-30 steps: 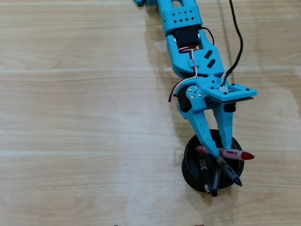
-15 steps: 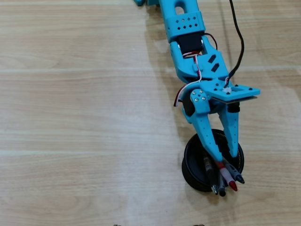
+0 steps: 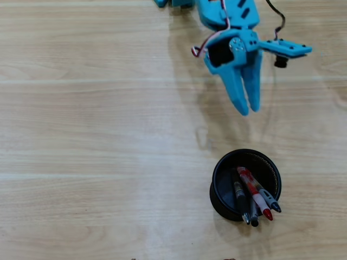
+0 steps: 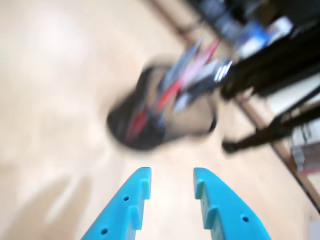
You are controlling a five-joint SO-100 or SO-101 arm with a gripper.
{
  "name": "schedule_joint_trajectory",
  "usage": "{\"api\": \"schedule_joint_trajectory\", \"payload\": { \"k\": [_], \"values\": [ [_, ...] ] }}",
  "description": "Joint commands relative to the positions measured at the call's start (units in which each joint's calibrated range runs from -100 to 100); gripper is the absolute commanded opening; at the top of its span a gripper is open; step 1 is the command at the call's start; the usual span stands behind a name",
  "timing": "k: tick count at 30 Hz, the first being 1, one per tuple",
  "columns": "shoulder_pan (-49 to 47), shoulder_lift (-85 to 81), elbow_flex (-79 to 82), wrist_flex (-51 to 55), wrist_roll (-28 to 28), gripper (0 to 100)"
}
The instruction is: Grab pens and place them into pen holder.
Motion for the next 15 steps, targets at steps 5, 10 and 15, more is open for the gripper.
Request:
{"api": "schedule_joint_trajectory", "payload": {
  "k": [5,10,15],
  "values": [
    [-1.5,-51.5,46.9,27.3,8.6,16],
    [-0.7,-72.0,57.7,52.0,8.4,16],
    [-2.6,-80.1,57.4,63.4,8.6,16]
  ]
}}
